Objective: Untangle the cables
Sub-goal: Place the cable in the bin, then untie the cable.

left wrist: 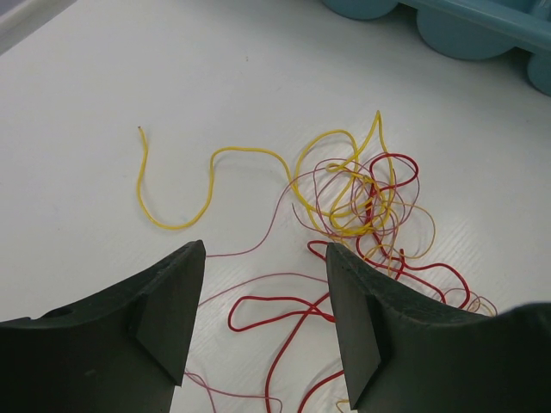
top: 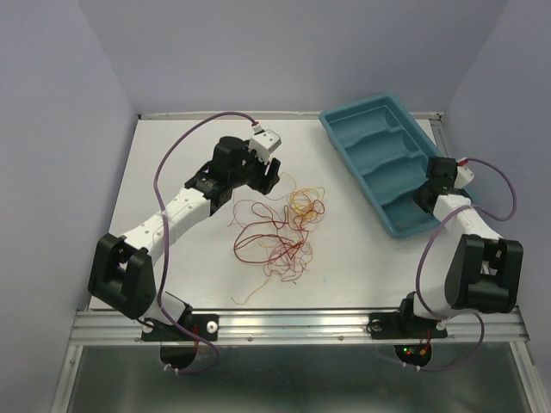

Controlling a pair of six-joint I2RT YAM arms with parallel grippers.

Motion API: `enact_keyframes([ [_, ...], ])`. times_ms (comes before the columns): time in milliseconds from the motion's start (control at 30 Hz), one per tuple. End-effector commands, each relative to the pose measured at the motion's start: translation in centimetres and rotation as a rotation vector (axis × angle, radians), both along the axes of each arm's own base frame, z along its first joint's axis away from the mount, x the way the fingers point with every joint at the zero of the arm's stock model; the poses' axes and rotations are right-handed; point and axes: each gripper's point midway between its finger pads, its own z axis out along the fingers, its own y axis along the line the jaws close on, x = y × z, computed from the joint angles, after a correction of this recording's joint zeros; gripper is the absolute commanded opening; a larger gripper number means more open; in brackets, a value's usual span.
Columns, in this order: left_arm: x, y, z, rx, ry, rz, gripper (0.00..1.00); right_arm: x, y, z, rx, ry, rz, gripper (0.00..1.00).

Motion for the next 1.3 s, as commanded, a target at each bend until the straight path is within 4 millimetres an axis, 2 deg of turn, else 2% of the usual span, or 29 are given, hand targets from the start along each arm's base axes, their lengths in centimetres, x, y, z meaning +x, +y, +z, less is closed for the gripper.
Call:
enact_keyframes([
  [0,0.1,-0.5,1.8,-0.026,-0.061,-0.018,0.69,0.2,0.0,-3.1,0.014,0.039,-0.037,0.22],
  [100,0.0,-0.6,1.8,-0.027,-0.059,-0.024,0.69,0.0,0.1,-5.7,0.015,0.11,-0.052,0.21],
  [200,-0.1,-0.7,1.7,-0.025,-0.059,-0.029,0.69,0.0,0.0,-6.1,0.015,0.118,-0.07,0.2],
  [300,0.0,-0.6,1.8,-0.025,-0.06,-0.023,0.69,0.3,-0.7,-3.2,-0.033,0.051,-0.08,0.27],
  [333,0.0,-0.5,1.9,-0.023,-0.064,-0.018,0.69,0.3,-0.9,-1.0,-0.057,0.004,-0.081,0.33],
  [400,0.0,-0.5,1.9,-0.021,-0.067,-0.016,0.69,-0.2,-1.9,1.4,-0.109,-0.032,-0.119,0.39],
  [467,0.1,-0.3,2.0,-0.018,-0.071,-0.008,0.69,-0.8,-2.5,4.7,-0.148,-0.077,-0.139,0.58],
  [500,0.1,-0.4,2.1,-0.019,-0.073,-0.006,0.69,-1.1,-2.9,5.9,-0.172,-0.093,-0.156,0.71],
  [567,0.1,-0.3,2.1,-0.019,-0.073,-0.005,0.69,-1.5,-3.1,7.5,-0.189,-0.12,-0.162,0.82],
  [600,0.2,-0.3,2.0,-0.018,-0.072,-0.005,0.69,-1.7,-3.0,8.9,-0.19,-0.154,-0.162,0.83],
  [700,0.4,-0.3,1.7,-0.013,-0.068,0.001,0.69,-1.8,-2.5,10.6,-0.179,-0.203,-0.142,0.85],
  [867,0.4,-0.1,1.8,-0.005,-0.074,0.008,0.69,-1.2,-1.2,12.5,-0.137,-0.259,-0.072,0.91],
  [933,0.3,-0.1,2.0,0.0,-0.085,0.0,0.7,-1.0,-0.2,13.3,-0.106,-0.291,-0.022,0.93],
  [1067,-0.2,-0.1,1.7,0.027,-0.089,-0.039,0.72,0.6,4.2,15.1,-0.03,-0.375,0.213,0.96],
  [1100,-0.3,0.0,1.6,0.032,-0.089,-0.043,0.72,1.4,6.9,15.8,0.01,-0.416,0.329,0.97],
  [1133,-0.4,0.0,1.1,0.053,-0.089,-0.057,0.74,1.8,8.1,16.0,0.018,-0.423,0.384,0.97],
  [1167,-0.5,0.0,0.6,0.062,-0.083,-0.063,0.74,2.1,10.5,16.1,0.032,-0.427,0.458,0.97],
  [1233,-0.5,-0.2,-0.7,0.09,-0.07,-0.091,0.75,2.6,13.0,16.1,0.006,-0.422,0.54,0.98],
  [1267,-0.4,-0.5,-1.0,0.1,-0.066,-0.1,0.75,2.6,15.6,16.1,0.006,-0.423,0.612,0.98],
])
